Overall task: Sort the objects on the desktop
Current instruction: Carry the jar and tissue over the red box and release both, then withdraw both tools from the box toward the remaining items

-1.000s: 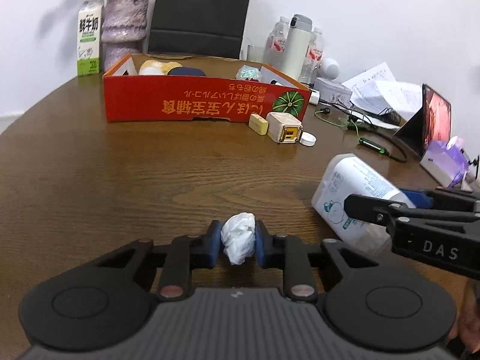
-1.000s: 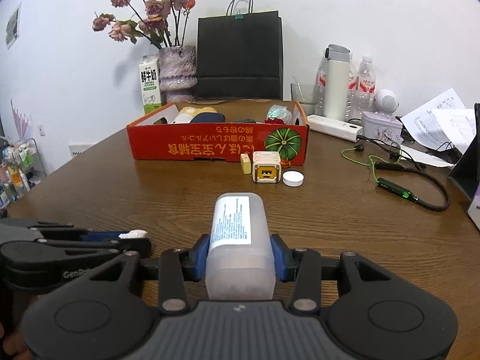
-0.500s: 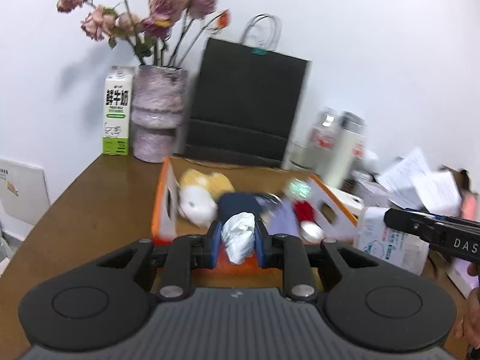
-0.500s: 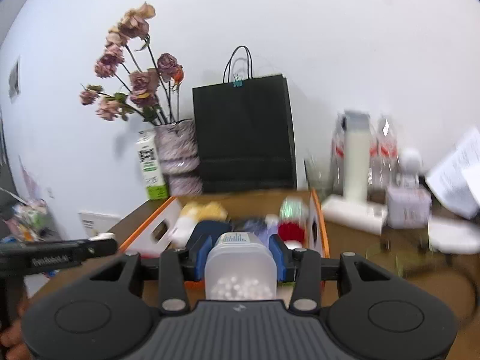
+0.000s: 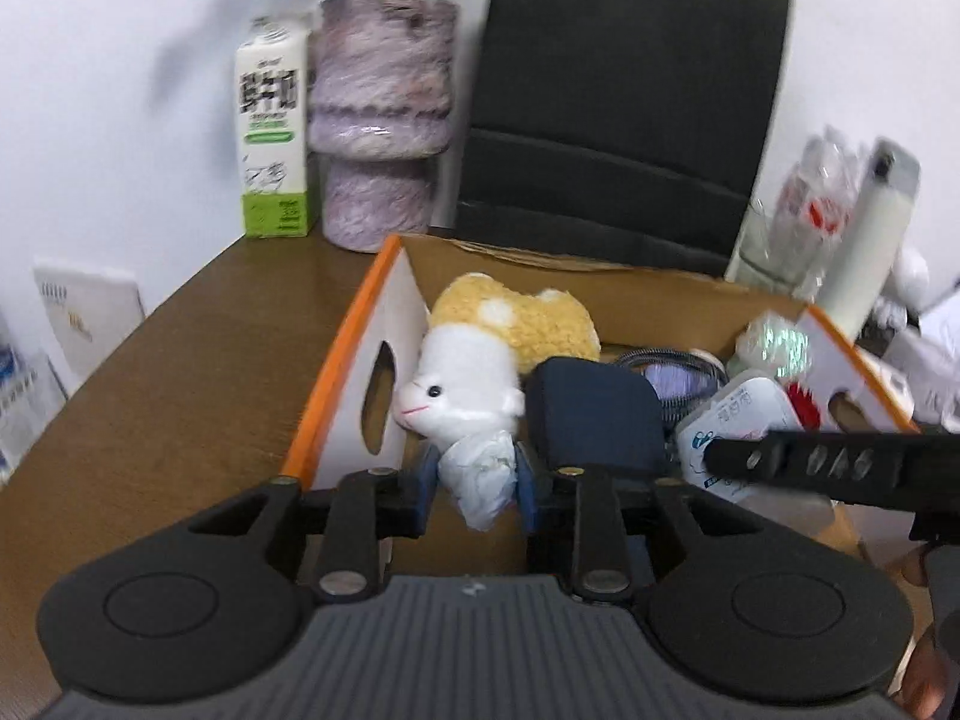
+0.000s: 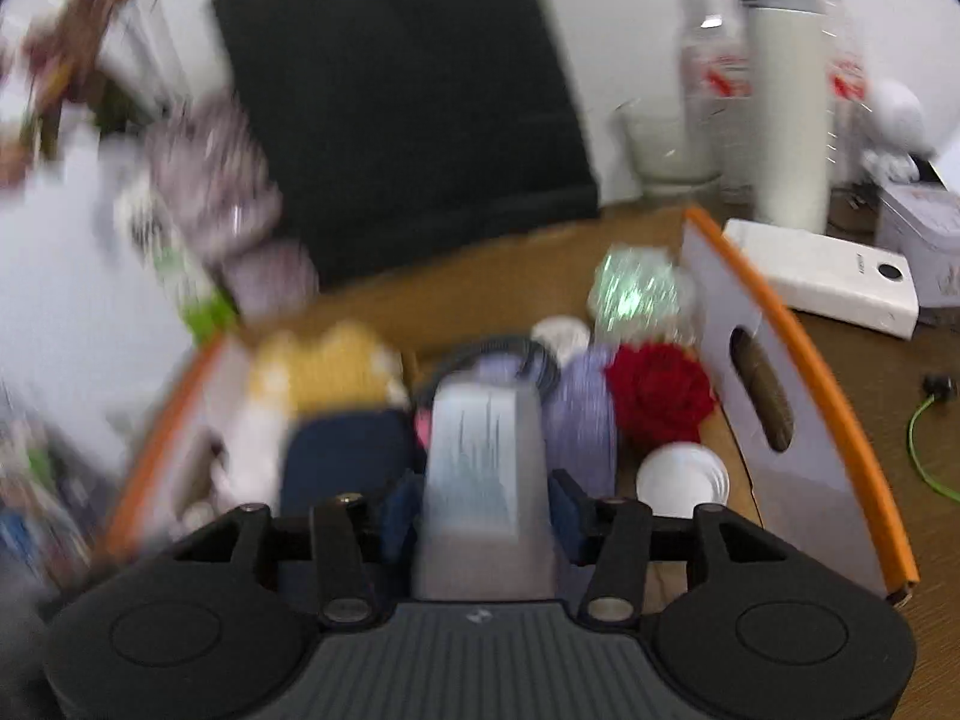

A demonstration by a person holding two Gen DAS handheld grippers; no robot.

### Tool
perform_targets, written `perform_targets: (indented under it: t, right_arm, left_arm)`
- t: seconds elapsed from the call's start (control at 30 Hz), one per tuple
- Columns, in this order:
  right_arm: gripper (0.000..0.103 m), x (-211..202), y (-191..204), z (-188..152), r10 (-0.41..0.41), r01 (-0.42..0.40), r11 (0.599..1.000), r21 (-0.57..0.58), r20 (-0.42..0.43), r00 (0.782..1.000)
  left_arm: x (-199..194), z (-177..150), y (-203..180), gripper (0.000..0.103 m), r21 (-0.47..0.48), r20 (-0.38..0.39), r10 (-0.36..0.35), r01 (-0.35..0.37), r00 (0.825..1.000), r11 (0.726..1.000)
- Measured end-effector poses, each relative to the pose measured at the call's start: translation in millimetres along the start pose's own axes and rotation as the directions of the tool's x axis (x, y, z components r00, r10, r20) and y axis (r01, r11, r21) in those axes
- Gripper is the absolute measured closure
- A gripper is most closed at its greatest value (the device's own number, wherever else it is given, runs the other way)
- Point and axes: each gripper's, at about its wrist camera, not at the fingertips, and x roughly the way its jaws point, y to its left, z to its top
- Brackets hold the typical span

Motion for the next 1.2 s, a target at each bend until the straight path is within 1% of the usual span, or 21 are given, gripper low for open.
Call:
perform_targets:
  t: [0.03, 0.07, 0.1, 0.13, 0.17, 0.2, 0.27, 0.33, 0.43, 0.53, 0.57, 0.63, 0.67, 0.73, 0.77, 0.8, 0.83, 0.9, 1.0, 1.13, 1.2]
  right_arm:
    - [0.052, 2, -1, -1, -0.008, 0.008, 1.000, -0.012, -0.018, 1.000]
    - [0.044, 0, -4, 0, -0.014, 0.014, 1.000, -0.009, -0.023, 1.000]
    - [0.040, -3, -7, 2, -0.028, 0.028, 1.000, -0.006, -0.030, 0.999]
    - [0.036, -8, -10, 4, -0.040, 0.040, 0.999, -0.005, -0.031, 0.999]
    - [0.036, -14, -12, 8, -0.048, 0.048, 0.999, -0.014, -0.018, 0.999]
    - [0.035, -23, -12, 10, -0.054, 0.054, 0.998, -0.028, 0.003, 0.999]
    - [0.025, -41, -14, 17, -0.080, 0.083, 0.995, -0.062, 0.047, 0.996]
    - [0.022, -55, -13, 24, -0.106, 0.113, 0.990, -0.083, 0.087, 0.991]
    - [0.022, -77, -10, 27, -0.122, 0.136, 0.984, -0.118, 0.118, 0.986]
    - [0.021, -98, -2, 21, -0.129, 0.156, 0.971, -0.181, 0.155, 0.979]
    - [0.020, -103, 3, 16, -0.135, 0.170, 0.964, -0.203, 0.173, 0.976]
    - [0.016, -118, 7, -3, -0.131, 0.181, 0.954, -0.240, 0.212, 0.969]
    - [0.015, -124, 7, -15, -0.116, 0.171, 0.955, -0.242, 0.228, 0.967]
    - [0.015, -139, 3, -44, -0.078, 0.139, 0.965, -0.223, 0.259, 0.963]
    - [0.015, -149, -1, -63, -0.059, 0.122, 0.972, -0.202, 0.294, 0.954]
    - [0.015, -156, -4, -81, -0.042, 0.107, 0.976, -0.190, 0.318, 0.947]
    - [0.015, -160, -8, -99, -0.034, 0.098, 0.978, -0.185, 0.320, 0.947]
    - [0.015, -167, -13, -133, -0.027, 0.082, 0.980, -0.179, 0.290, 0.956]
    - [0.015, -174, -22, -173, -0.026, 0.067, 0.982, -0.174, 0.228, 0.973]
    - [0.015, -179, -32, -209, -0.053, 0.078, 0.983, -0.165, 0.152, 0.987]
    - [0.015, -185, -32, -227, -0.039, 0.063, 0.982, -0.178, 0.137, 0.990]
  left_arm:
    - [0, -1, -1, 0.064, 0.016, -0.007, -0.009, 0.010, 1.000, 1.000]
    - [-1, -2, -3, 0.058, 0.026, -0.010, -0.024, 0.024, 1.000, 0.999]
    - [-4, -3, -4, 0.054, 0.029, -0.005, -0.035, 0.035, 0.999, 0.999]
    - [-8, -3, -5, 0.043, 0.032, 0.006, -0.037, 0.037, 0.999, 0.999]
    - [-10, -2, -7, 0.033, 0.033, 0.018, -0.030, 0.030, 0.999, 0.999]
    - [-15, 0, -7, 0.030, 0.034, 0.038, -0.025, 0.024, 0.999, 0.999]
    - [-24, 4, -4, 0.025, 0.025, 0.067, -0.033, 0.031, 0.997, 0.999]
    - [-32, 8, 3, 0.021, -0.001, 0.077, -0.048, 0.049, 0.996, 0.999]
    - [-41, 14, 9, 0.016, -0.019, 0.062, -0.064, 0.065, 0.996, 0.998]
    - [-57, 14, 12, 0.007, -0.018, 0.025, -0.084, 0.085, 0.996, 0.996]
    - [-68, 10, 14, 0.007, -0.030, 0.018, -0.117, 0.117, 0.993, 0.993]
    - [-93, -5, 21, 0.002, -0.047, 0.047, -0.208, 0.210, 0.977, 0.977]
    - [-105, -13, 25, 0.000, -0.056, 0.067, -0.235, 0.239, 0.970, 0.969]
    - [-132, -40, 31, 0.000, -0.109, 0.108, -0.230, 0.241, 0.967, 0.964]
    - [-145, -59, 34, 0.000, -0.128, 0.129, -0.225, 0.241, 0.966, 0.962]
    - [-154, -75, 34, 0.000, -0.124, 0.144, -0.231, 0.249, 0.962, 0.961]
    - [-162, -89, 33, 0.000, -0.103, 0.155, -0.244, 0.261, 0.957, 0.960]
    - [-172, -118, 29, 0.000, -0.060, 0.134, -0.252, 0.261, 0.959, 0.963]
    - [-180, -151, 23, 0.000, -0.037, 0.093, -0.241, 0.245, 0.966, 0.969]
    - [-190, -173, 17, 0.000, 0.009, 0.078, -0.241, 0.241, 0.967, 0.970]
    - [-192, -178, 13, 0.000, 0.026, 0.069, -0.215, 0.213, 0.974, 0.977]
